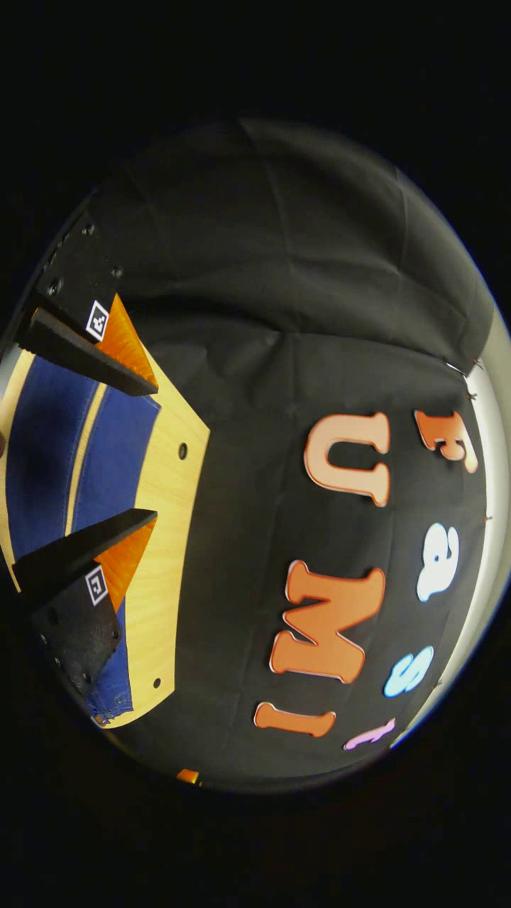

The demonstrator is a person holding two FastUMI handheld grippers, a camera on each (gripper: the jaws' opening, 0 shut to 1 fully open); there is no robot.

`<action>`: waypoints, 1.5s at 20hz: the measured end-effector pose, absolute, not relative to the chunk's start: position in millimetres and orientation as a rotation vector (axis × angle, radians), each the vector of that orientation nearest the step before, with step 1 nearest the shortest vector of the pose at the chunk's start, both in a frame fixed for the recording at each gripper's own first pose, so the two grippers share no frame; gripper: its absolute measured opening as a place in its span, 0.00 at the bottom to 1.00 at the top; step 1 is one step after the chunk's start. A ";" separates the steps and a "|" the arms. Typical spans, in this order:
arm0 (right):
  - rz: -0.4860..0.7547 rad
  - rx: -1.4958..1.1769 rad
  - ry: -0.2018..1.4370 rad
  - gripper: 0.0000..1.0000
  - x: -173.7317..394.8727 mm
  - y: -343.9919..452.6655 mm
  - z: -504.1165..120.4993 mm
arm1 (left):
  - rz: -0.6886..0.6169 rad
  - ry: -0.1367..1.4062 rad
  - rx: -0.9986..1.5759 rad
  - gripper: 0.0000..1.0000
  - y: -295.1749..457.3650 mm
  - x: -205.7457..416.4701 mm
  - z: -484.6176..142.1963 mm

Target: Grasp the waist and the cuffs of the jeans and fold them to make the two legs overlap; first hold the waist and fold one-third of the jeans toward the cuffs, then hold the cuffs and fold the remaining one-third in the same direction to finish folding.

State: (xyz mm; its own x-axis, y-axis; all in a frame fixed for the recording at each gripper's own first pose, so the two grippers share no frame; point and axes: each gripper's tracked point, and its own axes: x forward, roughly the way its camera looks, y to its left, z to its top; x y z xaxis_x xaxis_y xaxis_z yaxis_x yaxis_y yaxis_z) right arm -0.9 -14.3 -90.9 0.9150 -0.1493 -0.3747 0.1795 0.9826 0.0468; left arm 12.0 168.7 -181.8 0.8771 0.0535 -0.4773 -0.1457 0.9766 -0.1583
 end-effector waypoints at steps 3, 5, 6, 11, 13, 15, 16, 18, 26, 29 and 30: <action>-0.174 0.117 0.461 0.96 -7.0 -18.4 -116.3 | 0.128 0.662 -0.285 0.98 176.2 -6.0 -229.9; -0.167 0.169 0.533 0.96 -12.5 -16.5 -137.0 | 0.157 0.753 -0.379 0.97 182.8 -17.0 -257.8; -0.164 0.200 0.572 0.96 -16.3 -14.8 -148.1 | 0.182 0.795 -0.422 0.98 187.1 -22.8 -271.7; -0.165 0.345 0.744 0.97 -27.7 -7.4 -198.6 | 0.281 0.965 -0.614 0.98 216.2 -47.5 -332.3; -0.172 0.387 0.804 0.96 -32.4 -5.9 -214.6 | 0.322 1.005 -0.701 0.98 229.9 -59.5 -348.1; -0.181 0.439 0.847 0.96 -36.7 -6.2 -225.9 | 0.364 1.048 -0.783 0.98 240.8 -69.5 -370.1; -0.187 0.466 0.866 0.96 -37.5 -5.7 -230.0 | 0.392 1.066 -0.823 0.98 247.5 -75.1 -379.9; -0.205 0.512 0.900 0.96 -40.1 -7.4 -242.1 | 0.429 1.099 -0.903 0.98 259.7 -82.9 -391.9; -0.251 0.587 1.000 0.96 -51.3 -0.2 -269.6 | 0.482 1.231 -1.061 0.98 276.4 -109.1 -444.1; -0.267 0.616 0.994 0.97 -51.5 5.4 -270.3 | 0.483 1.196 -1.130 0.94 286.3 -100.7 -452.7; -0.275 0.620 1.000 0.97 -52.5 6.9 -272.6 | 0.470 1.189 -1.151 0.95 287.7 -95.9 -453.7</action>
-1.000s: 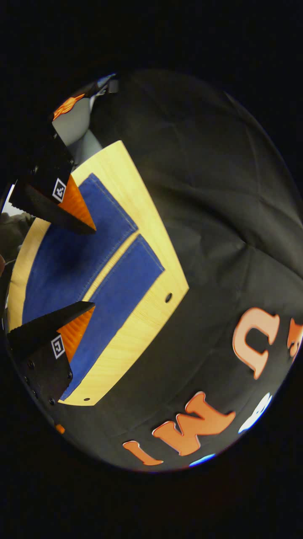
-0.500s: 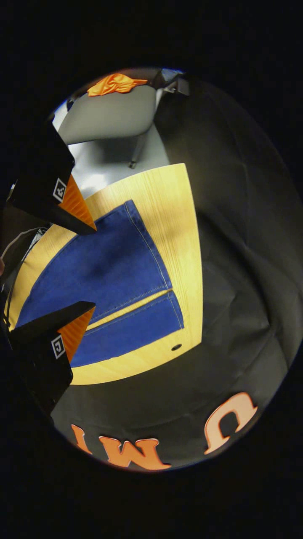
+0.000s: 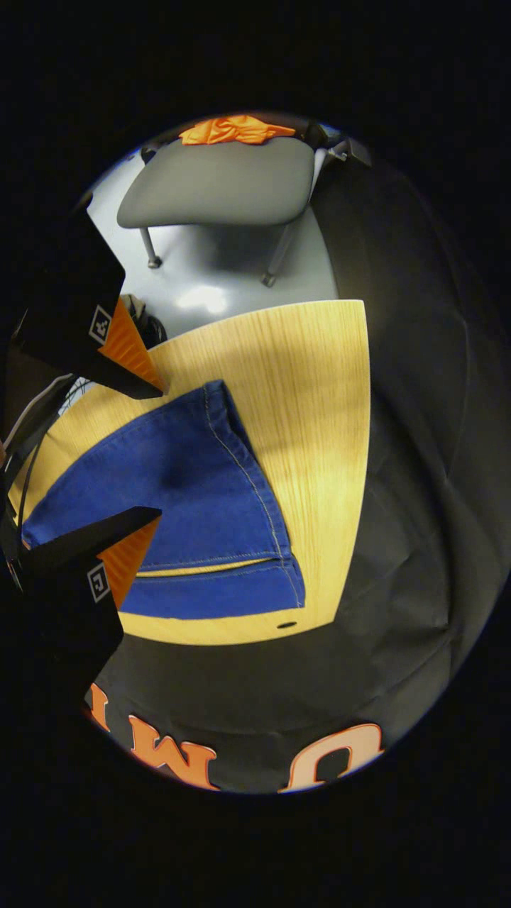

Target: Grasp the waist and the cuffs of the jeans and fold them to make the two legs overlap; first hold the waist and fold one-third of the jeans toward the cuffs, then hold the cuffs and fold the remaining one-third in the same direction to finish folding.

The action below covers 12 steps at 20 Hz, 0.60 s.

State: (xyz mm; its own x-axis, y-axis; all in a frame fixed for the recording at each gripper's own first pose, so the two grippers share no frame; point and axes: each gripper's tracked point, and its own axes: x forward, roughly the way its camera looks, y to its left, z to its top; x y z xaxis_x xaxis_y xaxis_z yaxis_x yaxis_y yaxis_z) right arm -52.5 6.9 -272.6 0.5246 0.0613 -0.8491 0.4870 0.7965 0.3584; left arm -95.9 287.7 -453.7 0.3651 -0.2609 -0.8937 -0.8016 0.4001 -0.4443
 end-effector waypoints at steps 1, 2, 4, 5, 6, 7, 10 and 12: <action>-0.276 0.630 1.005 0.96 -53.3 10.6 -274.9 | 0.455 1.169 -1.170 0.93 289.0 -90.2 -453.3; -0.283 0.645 1.019 0.96 -54.1 13.1 -276.8 | 0.435 1.161 -1.182 0.93 289.3 -83.3 -454.5; -0.295 0.687 1.024 0.97 -55.3 18.8 -277.2 | 0.378 1.139 -1.191 0.88 285.9 -71.7 -458.1; -0.302 0.706 1.018 0.97 -56.0 20.1 -277.4 | 0.338 1.117 -1.204 0.82 282.9 -62.9 -456.5; -0.304 0.719 1.018 0.97 -56.5 20.8 -278.5 | 0.314 1.111 -1.211 0.82 281.4 -57.8 -457.2; -0.319 0.722 1.022 0.97 -60.1 18.6 -280.6 | 0.298 1.113 -1.218 0.78 280.8 -55.5 -460.0; -0.346 0.747 1.043 0.97 -70.6 5.8 -287.7 | 0.263 1.126 -1.226 0.57 271.9 -42.7 -467.3; -0.362 0.814 1.036 0.96 -74.6 -8.6 -290.2 | 0.260 1.146 -1.212 0.57 271.4 -42.2 -472.1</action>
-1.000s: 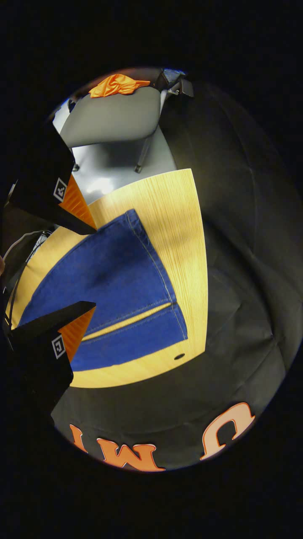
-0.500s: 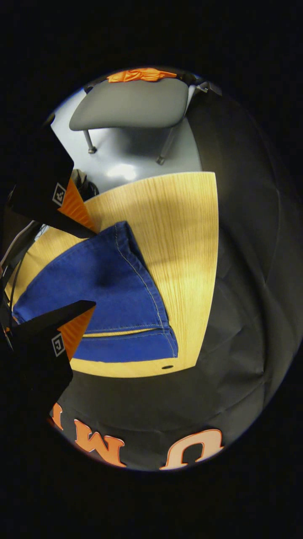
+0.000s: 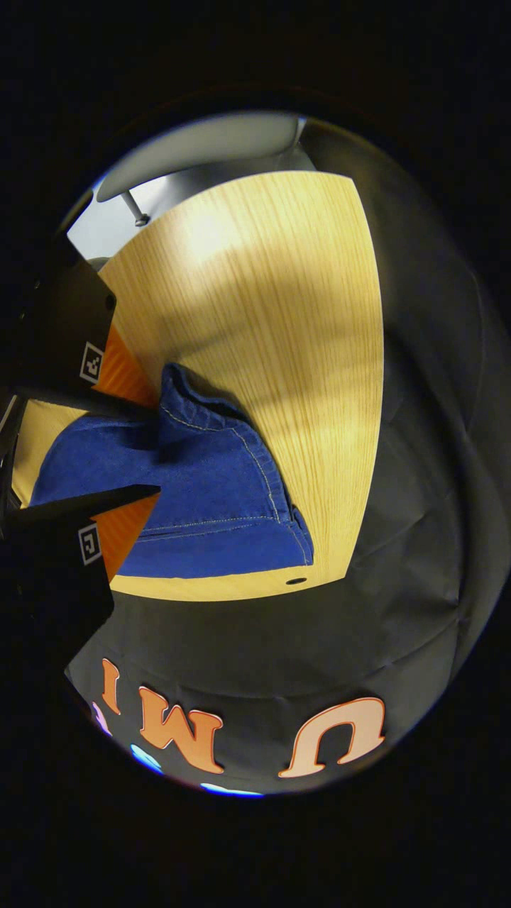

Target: Grasp the waist and the cuffs of the jeans and fold them to make the two legs overlap; first hold the waist and fold one-third of the jeans toward the cuffs, then hold the cuffs and fold the remaining one-third in the same direction to finish folding.

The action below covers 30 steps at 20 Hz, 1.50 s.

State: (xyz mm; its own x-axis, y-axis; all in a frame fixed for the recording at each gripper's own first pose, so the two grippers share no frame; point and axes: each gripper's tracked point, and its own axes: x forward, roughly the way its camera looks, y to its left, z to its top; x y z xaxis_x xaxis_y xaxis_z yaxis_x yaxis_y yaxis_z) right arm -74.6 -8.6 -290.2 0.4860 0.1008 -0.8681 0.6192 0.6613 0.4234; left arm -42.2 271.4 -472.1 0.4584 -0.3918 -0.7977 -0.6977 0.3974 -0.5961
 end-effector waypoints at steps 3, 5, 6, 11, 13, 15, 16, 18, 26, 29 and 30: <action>-0.425 0.935 1.021 0.96 -84.5 -46.2 -298.3 | 0.263 1.121 -1.210 0.21 268.5 -39.7 -470.7; -0.488 1.017 1.026 0.96 -92.3 -74.2 -315.2 | 0.377 1.104 -1.170 0.00 275.3 -39.1 -477.6; -0.507 1.050 1.021 0.96 -92.2 -85.1 -325.0 | 0.384 1.116 -1.151 0.01 277.0 -39.0 -468.3; -0.569 1.063 1.137 0.96 -106.5 -106.5 -379.1 | 0.412 1.089 -1.040 0.01 273.8 -26.9 -440.3; -0.581 1.126 1.142 0.96 -98.6 -106.0 -394.2 | 0.405 1.070 -1.030 0.01 271.5 -22.2 -424.8; -0.593 1.146 1.157 0.95 -92.7 -107.1 -406.1 | 0.399 1.061 -1.013 0.01 271.4 -19.6 -412.3; -0.597 1.130 1.176 0.93 -92.9 -108.6 -410.0 | 0.402 1.052 -1.006 0.01 272.8 -18.7 -407.2; -0.631 1.095 1.213 0.80 -97.5 -114.6 -416.0 | 0.415 1.047 -0.994 0.01 277.0 -20.3 -401.5; -0.645 1.310 1.152 0.16 -84.6 -115.3 -407.7 | 0.412 1.059 -0.997 0.01 274.4 -12.8 -383.8; -0.615 1.349 1.093 0.15 -64.5 -124.1 -382.3 | 0.443 1.063 -1.000 0.01 275.3 -5.8 -367.4; -0.593 1.360 1.088 0.15 -54.5 -125.1 -374.4 | 0.452 1.069 -1.005 0.01 273.3 -1.4 -360.9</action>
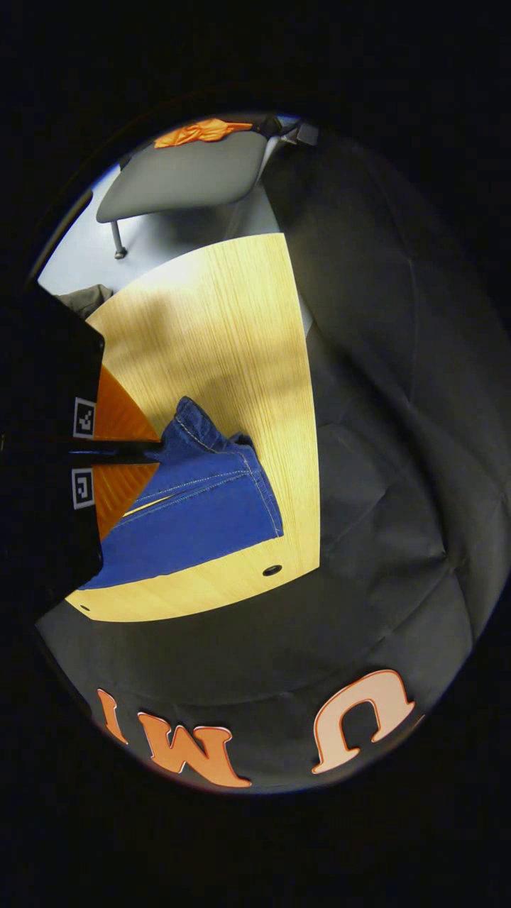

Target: Grasp the waist and the cuffs of the jeans and fold them to make the two legs overlap; first hold the waist and fold one-third of the jeans toward the cuffs, then hold the cuffs and fold the remaining one-third in the same direction to finish folding.

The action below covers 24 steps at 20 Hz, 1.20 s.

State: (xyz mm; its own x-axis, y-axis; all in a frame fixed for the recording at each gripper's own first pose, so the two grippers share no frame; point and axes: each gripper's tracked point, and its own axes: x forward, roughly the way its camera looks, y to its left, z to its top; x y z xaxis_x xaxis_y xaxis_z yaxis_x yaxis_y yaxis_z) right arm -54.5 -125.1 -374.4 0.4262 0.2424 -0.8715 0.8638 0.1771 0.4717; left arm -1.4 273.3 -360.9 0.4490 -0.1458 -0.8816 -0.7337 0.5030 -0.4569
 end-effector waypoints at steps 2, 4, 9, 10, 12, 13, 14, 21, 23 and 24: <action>-0.578 1.386 1.085 0.16 -35.7 -126.4 -358.8 | 0.455 1.082 -0.998 0.01 271.5 12.4 -352.4; -0.562 1.380 1.083 0.15 -15.0 -130.0 -349.9 | 0.441 1.104 -0.965 0.01 267.3 29.6 -341.7; -0.609 1.426 1.092 0.15 33.7 -123.4 -343.8 | 0.399 1.201 -0.947 0.01 263.1 81.5 -337.2; -0.613 1.434 1.094 0.15 44.9 -123.2 -342.5 | 0.379 1.222 -0.928 0.01 262.4 93.6 -337.7; -0.618 1.414 1.124 0.16 63.2 -122.9 -343.7 | 0.358 1.267 -0.892 0.01 260.3 119.6 -345.1; -0.634 1.393 1.148 0.16 72.2 -122.6 -347.0 | 0.360 1.292 -0.879 0.01 257.7 132.0 -349.3; -0.650 1.379 1.184 0.16 78.7 -122.1 -352.9 | 0.362 1.333 -0.874 0.01 255.8 144.3 -358.2; -0.572 1.380 1.203 0.16 184.2 -95.4 -376.5 | 0.254 1.478 -0.714 0.10 232.6 219.3 -418.6; -0.525 1.306 1.192 0.16 194.7 -92.7 -368.7 | 0.211 1.426 -0.673 0.55 226.3 231.9 -414.6; -0.487 1.256 1.169 0.16 197.6 -92.0 -365.1 | 0.186 1.377 -0.643 0.53 226.5 239.4 -407.2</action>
State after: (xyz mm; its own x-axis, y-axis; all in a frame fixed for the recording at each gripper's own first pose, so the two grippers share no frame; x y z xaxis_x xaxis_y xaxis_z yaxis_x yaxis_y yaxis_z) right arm 197.6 -92.0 -365.1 0.3892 0.2926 -0.8735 0.8260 0.3088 0.4715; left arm 239.4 226.5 -407.2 0.2094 -0.2414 -0.9476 -0.4840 0.8164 -0.3149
